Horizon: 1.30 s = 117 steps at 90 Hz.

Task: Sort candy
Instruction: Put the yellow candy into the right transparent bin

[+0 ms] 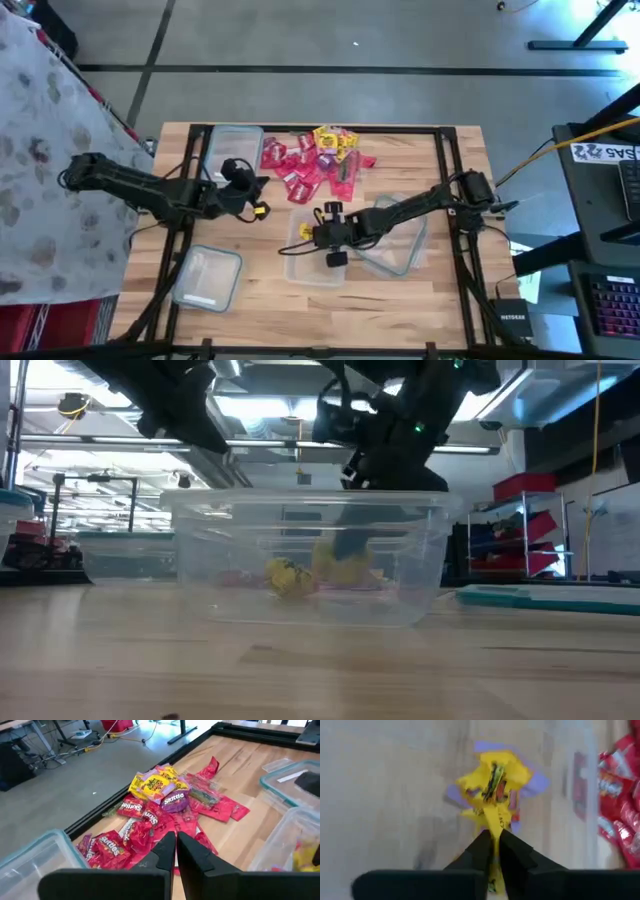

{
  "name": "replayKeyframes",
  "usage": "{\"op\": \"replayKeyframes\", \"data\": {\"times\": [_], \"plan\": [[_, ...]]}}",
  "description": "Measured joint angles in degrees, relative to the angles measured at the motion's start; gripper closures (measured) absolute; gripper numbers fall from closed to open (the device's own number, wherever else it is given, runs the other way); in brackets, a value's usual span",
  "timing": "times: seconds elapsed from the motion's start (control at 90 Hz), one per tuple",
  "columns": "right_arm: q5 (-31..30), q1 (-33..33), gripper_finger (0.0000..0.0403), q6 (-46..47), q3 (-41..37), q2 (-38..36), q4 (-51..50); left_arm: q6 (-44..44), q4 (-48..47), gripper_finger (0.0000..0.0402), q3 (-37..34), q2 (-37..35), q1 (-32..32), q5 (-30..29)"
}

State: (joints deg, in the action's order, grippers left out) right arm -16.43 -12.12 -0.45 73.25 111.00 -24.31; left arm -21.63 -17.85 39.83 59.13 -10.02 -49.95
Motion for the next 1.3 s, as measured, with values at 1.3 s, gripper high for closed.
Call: {"op": "replayKeyframes", "data": {"times": [1.3], "plan": [[10.9, 3.9, 0.0402, 3.5, 1.0, -0.2, 1.3, 0.4, 0.5, 0.0402, 0.0, 0.0, 0.4, -0.2]]}}
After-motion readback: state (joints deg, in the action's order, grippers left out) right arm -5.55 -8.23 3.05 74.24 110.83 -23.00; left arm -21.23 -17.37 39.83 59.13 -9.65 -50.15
